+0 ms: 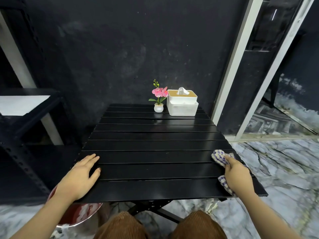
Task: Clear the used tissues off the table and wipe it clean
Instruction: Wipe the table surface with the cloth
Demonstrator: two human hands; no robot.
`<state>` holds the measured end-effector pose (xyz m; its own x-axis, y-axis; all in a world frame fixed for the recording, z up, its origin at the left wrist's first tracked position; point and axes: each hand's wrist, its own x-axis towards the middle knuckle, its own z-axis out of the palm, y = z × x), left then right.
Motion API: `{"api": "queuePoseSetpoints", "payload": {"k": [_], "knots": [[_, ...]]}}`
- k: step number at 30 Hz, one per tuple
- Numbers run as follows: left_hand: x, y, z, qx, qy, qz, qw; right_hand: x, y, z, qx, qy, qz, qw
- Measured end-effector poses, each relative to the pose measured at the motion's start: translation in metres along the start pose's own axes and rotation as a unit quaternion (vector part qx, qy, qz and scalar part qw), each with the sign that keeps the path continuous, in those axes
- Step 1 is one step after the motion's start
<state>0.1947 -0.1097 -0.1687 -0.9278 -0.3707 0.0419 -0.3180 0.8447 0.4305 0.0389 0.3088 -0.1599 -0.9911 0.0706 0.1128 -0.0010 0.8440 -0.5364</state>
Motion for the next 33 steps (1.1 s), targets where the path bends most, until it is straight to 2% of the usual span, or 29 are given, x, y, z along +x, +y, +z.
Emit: {"api": "queuePoseSetpoints", "payload": {"k": [10, 16, 22, 28, 33], "knots": [[0.0, 0.001, -0.001, 0.008, 0.003, 0.003, 1.0, 0.008, -0.06, 0.055, -0.016, -0.042, -0.107, 0.993], [-0.001, 0.003, -0.001, 0.011, 0.01, 0.004, 1.0, -0.023, -0.12, 0.097, -0.01, -0.098, -0.214, 0.972], [-0.001, 0.001, -0.001, 0.014, 0.015, 0.002, 1.0, -0.059, -0.166, 0.115, 0.002, -0.141, -0.279, 0.95], [-0.001, 0.001, -0.002, 0.034, 0.026, -0.006, 0.999, -0.07, -0.157, 0.104, 0.023, -0.187, -0.297, 0.936], [-0.001, 0.001, -0.004, 0.056, 0.012, -0.009, 0.998, -0.062, -0.112, 0.07, 0.022, -0.16, -0.265, 0.951]]}}
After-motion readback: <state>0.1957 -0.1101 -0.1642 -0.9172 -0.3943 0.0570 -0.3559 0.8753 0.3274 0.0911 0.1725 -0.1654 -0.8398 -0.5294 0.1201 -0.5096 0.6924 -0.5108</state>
